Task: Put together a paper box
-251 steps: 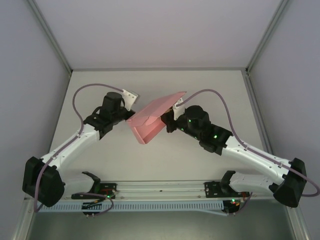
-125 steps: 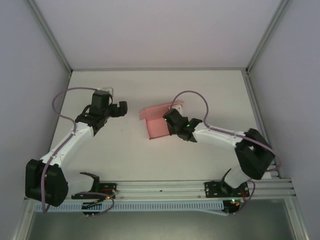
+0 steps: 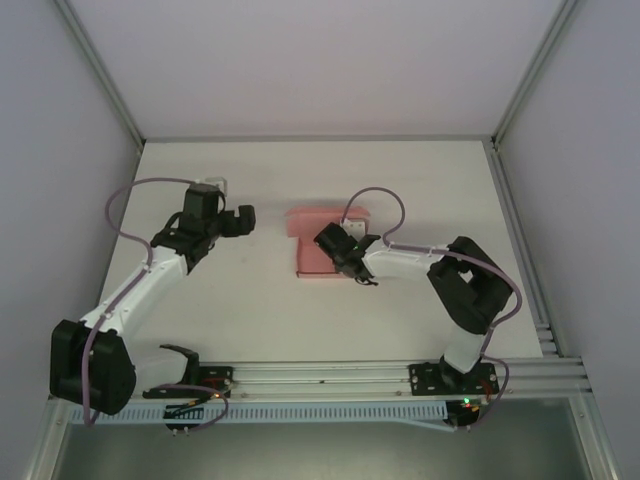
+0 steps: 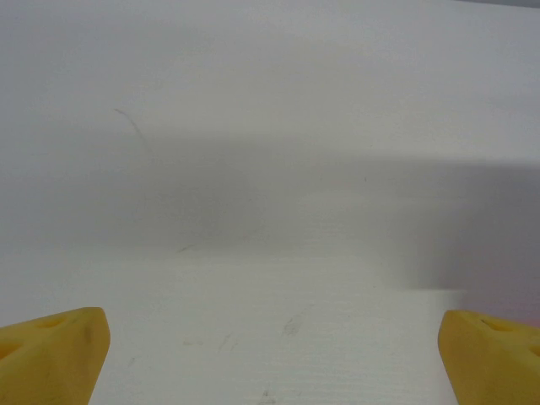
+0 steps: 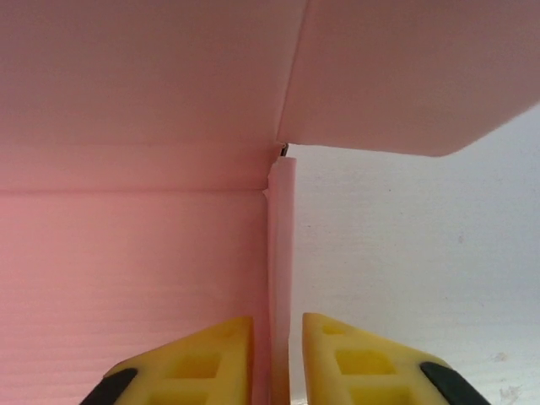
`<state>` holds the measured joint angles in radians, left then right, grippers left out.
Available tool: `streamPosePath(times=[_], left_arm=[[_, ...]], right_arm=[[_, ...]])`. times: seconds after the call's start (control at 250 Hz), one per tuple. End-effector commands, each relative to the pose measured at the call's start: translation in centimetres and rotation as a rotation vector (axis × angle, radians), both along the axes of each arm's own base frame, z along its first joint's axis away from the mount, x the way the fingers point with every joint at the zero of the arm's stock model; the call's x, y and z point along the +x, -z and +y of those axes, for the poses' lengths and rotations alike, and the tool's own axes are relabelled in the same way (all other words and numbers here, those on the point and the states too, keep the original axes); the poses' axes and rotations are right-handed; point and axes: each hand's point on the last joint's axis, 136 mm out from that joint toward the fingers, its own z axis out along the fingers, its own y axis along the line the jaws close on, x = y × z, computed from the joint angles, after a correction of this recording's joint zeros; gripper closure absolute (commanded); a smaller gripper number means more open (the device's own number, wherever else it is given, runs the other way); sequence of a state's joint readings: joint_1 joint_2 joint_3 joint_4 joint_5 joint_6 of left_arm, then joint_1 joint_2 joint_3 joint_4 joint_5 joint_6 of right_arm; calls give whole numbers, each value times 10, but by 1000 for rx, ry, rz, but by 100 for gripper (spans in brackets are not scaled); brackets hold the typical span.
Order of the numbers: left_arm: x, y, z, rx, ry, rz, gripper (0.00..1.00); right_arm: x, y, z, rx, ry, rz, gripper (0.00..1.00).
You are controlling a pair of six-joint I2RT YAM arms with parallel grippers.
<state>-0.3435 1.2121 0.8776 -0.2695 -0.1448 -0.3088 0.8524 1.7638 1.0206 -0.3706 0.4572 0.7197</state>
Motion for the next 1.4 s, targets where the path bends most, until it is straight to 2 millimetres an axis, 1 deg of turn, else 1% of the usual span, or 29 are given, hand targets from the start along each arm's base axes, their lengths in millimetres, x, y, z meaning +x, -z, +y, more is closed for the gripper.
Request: streamPosePath(times=[0.0,0.028,0.14,0.184,0.244,0.299,0.347,0.399,0.451,0.527,0.575,0.655,0.663,0.667,0.671,0.719,0.779,0.858,0.89,0.938,0.99,1.05,1.074,1.118,1.19,1.286,1.318,1.354,1.394], left_arm=[[-6,-8,-6,-49,32,-23,0],[-6,-10,-8,-56,46,-28,0],[-10,-14,-15,-68,102,-42,0],[-11,-15,-20,-73,135,-46,0],[-15,-16,-32,-88,218,-54,0],[-19,-16,-44,-101,300,-60,0],[-24,-16,-58,-112,397,-71,0],[-30,-15,-72,-124,502,-87,0],[-34,-14,-86,-131,608,-103,0],[-33,-10,-105,-144,715,-111,0],[-31,-5,-116,-139,784,-107,0],[-18,7,-128,-114,828,-61,0],[-17,13,-129,-114,829,-44,0],[-16,10,-129,-112,831,-51,0],[-16,14,-130,-111,833,-38,0],[-8,23,-136,-105,849,-2,0],[-4,29,-145,-110,879,40,6],[-2,33,-154,-106,900,52,14],[-2,35,-156,-99,906,54,18],[-2,37,-158,-97,913,56,25],[-2,39,-160,-93,919,64,38],[-3,41,-161,-82,921,73,53],[-2,41,-160,-76,914,76,59],[-3,42,-162,-61,909,77,72],[-1,40,-164,-24,889,68,100],[4,38,-166,39,826,53,100],[9,36,-166,56,786,46,100],[13,32,-167,64,742,37,100],[21,27,-164,85,673,25,100]], right_arm=[[5,-21,1,56,40,-56,70],[5,-26,2,66,35,-65,66],[5,-48,1,106,31,-107,48],[4,-57,0,123,25,-124,45],[2,-71,-2,146,14,-153,37],[0,-84,-6,162,-5,-187,34],[0,-98,-10,166,-32,-228,27],[1,-110,-16,155,-78,-271,17],[3,-122,-12,170,-193,-298,1],[4,-135,2,208,-434,-319,0],[2,-139,11,236,-587,-319,0],[14,-143,7,237,-653,-321,0],[15,-143,7,240,-663,-317,0],[15,-144,8,242,-669,-318,0],[16,-144,7,242,-672,-316,0],[25,-142,3,252,-683,-290,0],[30,-138,2,267,-718,-233,6],[36,-127,0,246,-738,-175,9],[40,-123,-1,234,-731,-166,10],[44,-117,-1,236,-727,-150,15],[48,-112,0,241,-718,-134,19],[50,-105,1,245,-711,-111,29],[51,-103,1,246,-704,-103,36],[51,-101,2,251,-698,-91,52],[50,-100,3,264,-693,-75,67],[48,-105,4,276,-691,-81,79],[48,-108,3,264,-683,-88,82],[50,-110,0,247,-661,-101,89],[53,-113,-4,225,-630,-126,91]])
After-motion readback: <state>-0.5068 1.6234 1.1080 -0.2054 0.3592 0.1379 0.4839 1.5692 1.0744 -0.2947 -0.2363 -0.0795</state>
